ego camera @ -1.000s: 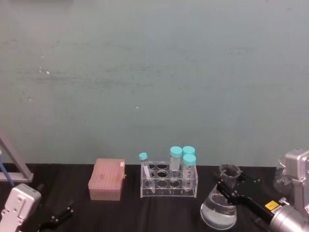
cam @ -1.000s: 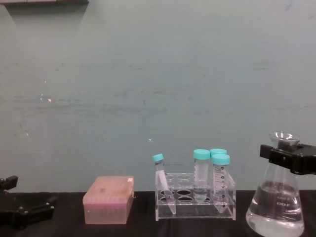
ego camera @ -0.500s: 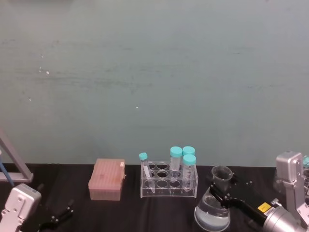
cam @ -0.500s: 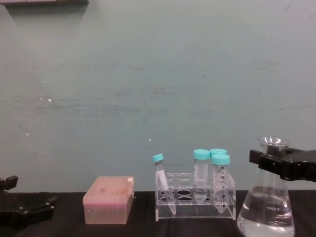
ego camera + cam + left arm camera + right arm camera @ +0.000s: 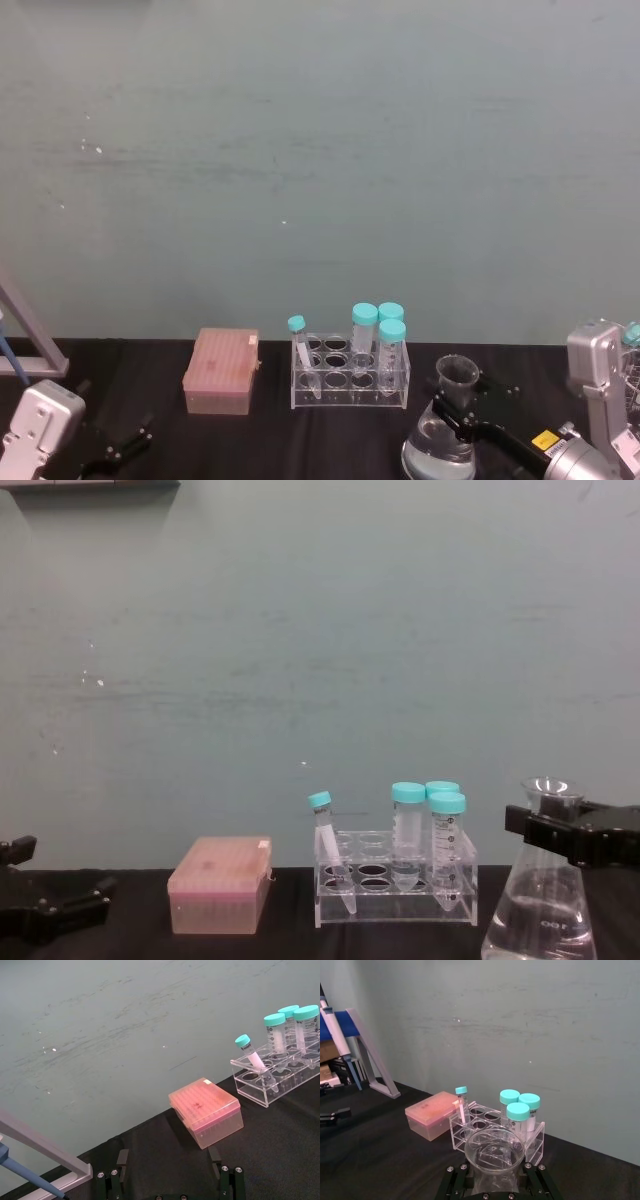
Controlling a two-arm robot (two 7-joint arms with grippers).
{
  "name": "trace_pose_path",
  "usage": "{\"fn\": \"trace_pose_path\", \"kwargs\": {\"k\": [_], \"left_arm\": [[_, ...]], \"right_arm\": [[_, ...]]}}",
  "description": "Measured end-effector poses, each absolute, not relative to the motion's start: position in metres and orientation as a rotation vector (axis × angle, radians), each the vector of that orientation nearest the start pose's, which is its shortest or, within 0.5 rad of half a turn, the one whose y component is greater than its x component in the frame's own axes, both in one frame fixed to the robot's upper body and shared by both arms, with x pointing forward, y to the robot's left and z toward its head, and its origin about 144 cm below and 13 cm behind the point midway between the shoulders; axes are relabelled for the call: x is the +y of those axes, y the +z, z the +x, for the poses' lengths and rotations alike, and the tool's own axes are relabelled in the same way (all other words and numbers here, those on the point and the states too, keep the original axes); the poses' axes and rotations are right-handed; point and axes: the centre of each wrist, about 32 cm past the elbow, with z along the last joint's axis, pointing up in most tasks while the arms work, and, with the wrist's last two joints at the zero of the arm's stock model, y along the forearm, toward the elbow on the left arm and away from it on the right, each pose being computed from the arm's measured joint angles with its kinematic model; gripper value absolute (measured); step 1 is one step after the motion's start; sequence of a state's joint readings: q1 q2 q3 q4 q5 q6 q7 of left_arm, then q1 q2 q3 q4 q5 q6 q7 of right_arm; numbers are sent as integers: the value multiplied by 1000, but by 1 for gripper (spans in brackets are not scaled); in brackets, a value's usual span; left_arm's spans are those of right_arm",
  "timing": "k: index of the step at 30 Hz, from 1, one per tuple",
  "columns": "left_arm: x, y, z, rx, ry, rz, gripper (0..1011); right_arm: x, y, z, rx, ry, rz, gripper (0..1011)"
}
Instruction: Pick up the beaker with the right gripper, shake it three times, and then put it down.
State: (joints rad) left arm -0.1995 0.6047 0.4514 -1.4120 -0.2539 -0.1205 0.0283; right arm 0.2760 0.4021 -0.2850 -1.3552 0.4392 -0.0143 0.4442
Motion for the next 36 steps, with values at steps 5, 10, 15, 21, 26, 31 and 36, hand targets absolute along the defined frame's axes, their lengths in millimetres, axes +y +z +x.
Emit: {"fn": "trace_pose_path", "kwargs": {"k": [5,10,15,21,26,31,36], "left_arm": [[310,1140,489,-285,1248,304,1000],[310,1140,489,-285,1248,305,1000],[310,1140,489,-285,1248,304,1000],[310,1140,489,-285,1248,304,1000],[310,1140,489,-285,1248,305,1000],[310,1140,489,-285,1248,304,1000],[310,1140,489,-285,1248,305,1000]], "right_arm": [[-288,1164,528,17,-954,-26,450],[-287,1163,528,19,-952,-25,450],[-286,1163,529,20,-950,-24,450],[-285,1162,530,22,-949,-24,450],[-284,1161,531,24,-949,-25,450],[-283,1161,532,25,-948,-26,450],[-282,1160,533,28,-947,-26,450]]}}
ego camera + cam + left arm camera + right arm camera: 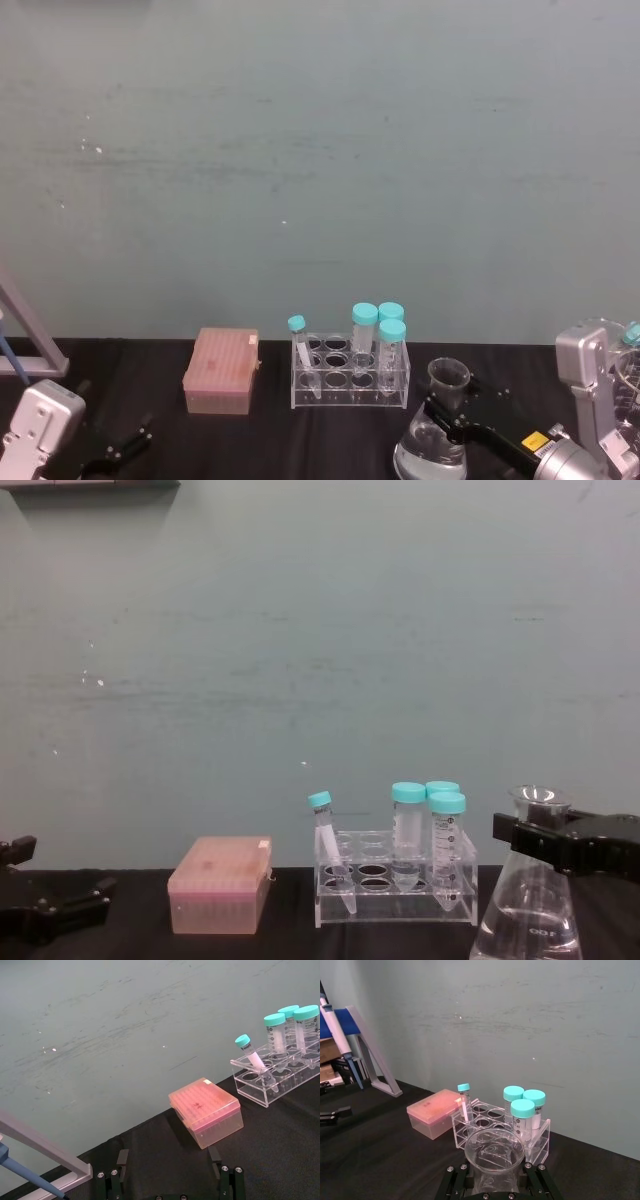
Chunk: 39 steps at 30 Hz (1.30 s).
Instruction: Pick up the beaker with the right gripper, shake it three times, and then put it down.
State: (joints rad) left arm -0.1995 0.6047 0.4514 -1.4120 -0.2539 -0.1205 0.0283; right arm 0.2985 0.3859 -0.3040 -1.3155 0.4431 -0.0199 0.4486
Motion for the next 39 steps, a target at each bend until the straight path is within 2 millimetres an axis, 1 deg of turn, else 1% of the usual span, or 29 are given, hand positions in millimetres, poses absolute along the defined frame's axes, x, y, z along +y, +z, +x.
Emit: {"fn": "trace_pose_path", "kwargs": {"k": [39], "left_arm": [[310,1140,489,-285,1248,304,1000]], "right_arm": [[-279,1156,538,43,-941,-32,450]]}}
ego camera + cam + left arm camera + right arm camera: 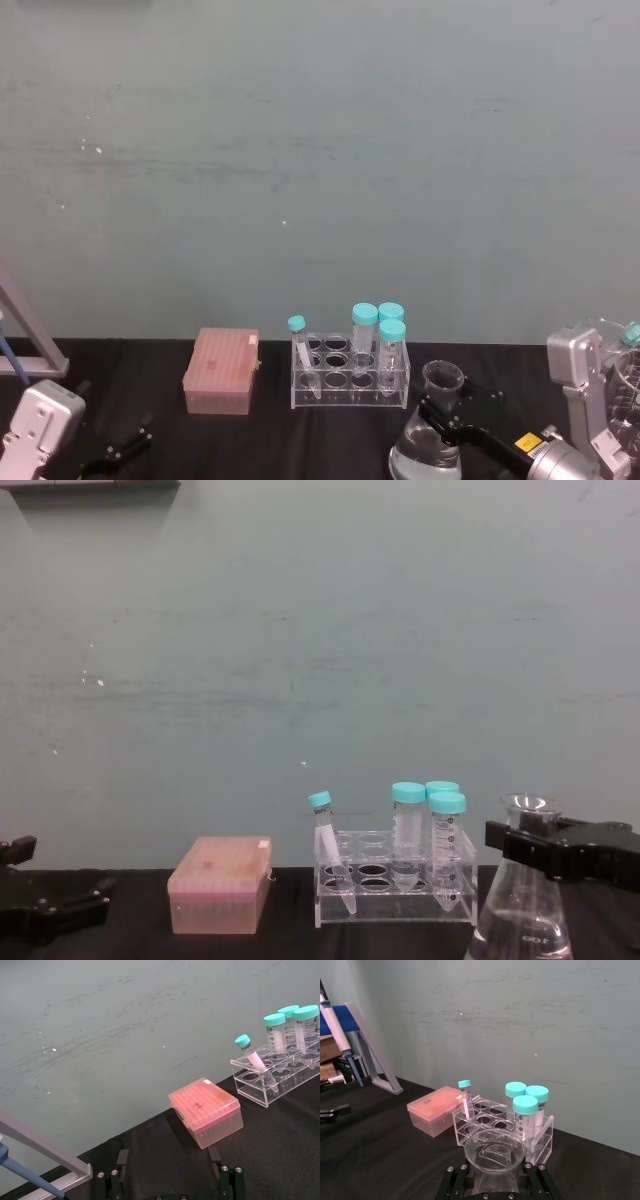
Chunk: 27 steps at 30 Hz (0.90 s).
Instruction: Pick up the beaker with the right gripper, shake it three times, and then put it down.
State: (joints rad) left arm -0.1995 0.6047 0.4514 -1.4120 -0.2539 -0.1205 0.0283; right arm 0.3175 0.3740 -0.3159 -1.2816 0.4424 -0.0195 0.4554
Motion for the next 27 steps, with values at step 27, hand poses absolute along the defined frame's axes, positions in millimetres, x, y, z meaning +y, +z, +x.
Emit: {"fn": "trace_pose_path", "kwargs": {"k": [27], "left_arm": [[310,1140,489,-285,1248,304,1000]], "right_arm": [[-280,1155,537,47,-943,-39,450]]}}
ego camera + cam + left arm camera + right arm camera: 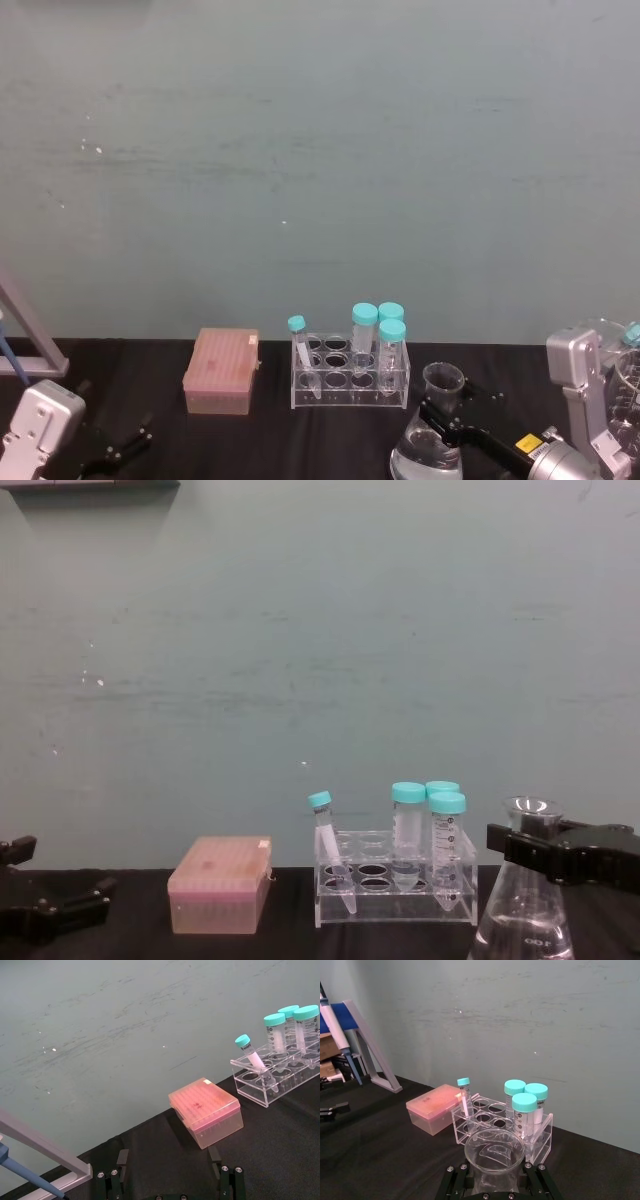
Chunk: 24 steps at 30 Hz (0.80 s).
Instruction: Pick up the beaker with the right gripper, shake it three times, and then put it down.
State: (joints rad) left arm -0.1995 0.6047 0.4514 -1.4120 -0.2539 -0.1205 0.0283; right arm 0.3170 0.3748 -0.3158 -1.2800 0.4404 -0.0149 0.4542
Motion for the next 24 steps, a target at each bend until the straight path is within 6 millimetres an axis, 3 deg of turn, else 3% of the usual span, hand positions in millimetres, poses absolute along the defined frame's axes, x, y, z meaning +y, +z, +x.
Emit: {"fn": "trace_pose_path", "kwargs": {"k": [11,15,24], "left_arm": [[310,1140,489,-285,1248,304,1000],[310,1140,489,-285,1248,304,1000],[310,1140,489,-285,1248,304,1000]], "right_arm": [[-280,1155,537,47,-943,-37,460],[-280,1156,537,46,-943,-36,540],[-280,1156,537,46,-943,-36,837]]}}
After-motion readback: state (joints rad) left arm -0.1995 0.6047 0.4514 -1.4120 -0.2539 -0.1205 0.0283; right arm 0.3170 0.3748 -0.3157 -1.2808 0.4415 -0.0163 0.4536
